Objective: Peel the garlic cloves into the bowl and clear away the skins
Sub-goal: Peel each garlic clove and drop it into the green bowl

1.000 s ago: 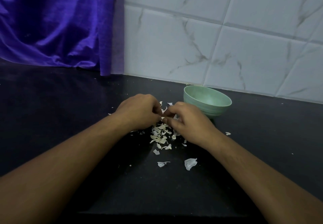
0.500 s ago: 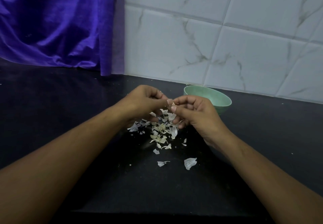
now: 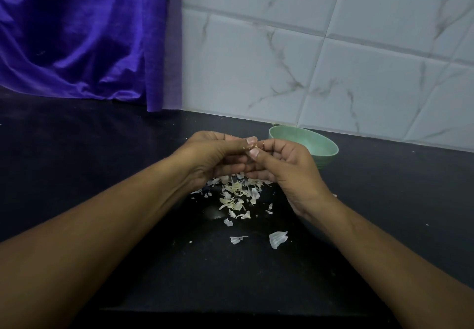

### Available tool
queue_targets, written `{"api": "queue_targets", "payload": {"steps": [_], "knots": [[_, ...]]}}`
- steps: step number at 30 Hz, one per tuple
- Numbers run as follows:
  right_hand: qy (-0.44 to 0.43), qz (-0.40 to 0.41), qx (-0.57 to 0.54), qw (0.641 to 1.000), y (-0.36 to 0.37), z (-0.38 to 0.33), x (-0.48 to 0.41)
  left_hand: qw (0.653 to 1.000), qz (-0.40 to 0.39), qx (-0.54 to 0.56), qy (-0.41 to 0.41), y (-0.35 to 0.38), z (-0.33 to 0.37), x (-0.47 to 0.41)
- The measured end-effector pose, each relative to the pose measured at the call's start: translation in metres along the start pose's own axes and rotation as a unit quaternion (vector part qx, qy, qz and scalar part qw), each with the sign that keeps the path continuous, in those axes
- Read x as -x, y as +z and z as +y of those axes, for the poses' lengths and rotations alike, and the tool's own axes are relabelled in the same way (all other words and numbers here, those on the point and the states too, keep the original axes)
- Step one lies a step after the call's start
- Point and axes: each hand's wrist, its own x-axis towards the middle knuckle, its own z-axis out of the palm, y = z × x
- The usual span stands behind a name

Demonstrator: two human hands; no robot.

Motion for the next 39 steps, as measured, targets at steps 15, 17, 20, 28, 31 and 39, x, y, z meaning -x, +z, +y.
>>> {"api": "queue_targets", "payload": {"steps": [15,17,20,28,31,39], "knots": [[0.007,0.024,0.027,0.999,0.004,-0.003,0.003,0.999,0.039,0.004,0.007,0.003,-0.005,-0.003],[0.011,0.018,0.047,0.999,0.004,-0.004,0.004,0.999,0.038,-0.012,0.008,0.001,-0.006,-0.004],[0.033,0.007,0.072,0.997,0.003,-0.004,0.003,0.999,0.02,-0.046,0.015,-0.003,-0.004,-0.002],[0.027,0.016,0.111,0.993,-0.004,-0.006,0.001,0.993,0.06,-0.076,0.06,-0.017,0.004,-0.005],[0.039,0.001,0.109,0.993,-0.003,-0.006,0.001,0.993,0.058,-0.078,0.067,-0.015,0.003,-0.005],[-0.008,-0.021,0.223,0.975,-0.004,-0.002,0.001,0.993,0.055,-0.073,0.07,-0.012,0.002,-0.004]]}}
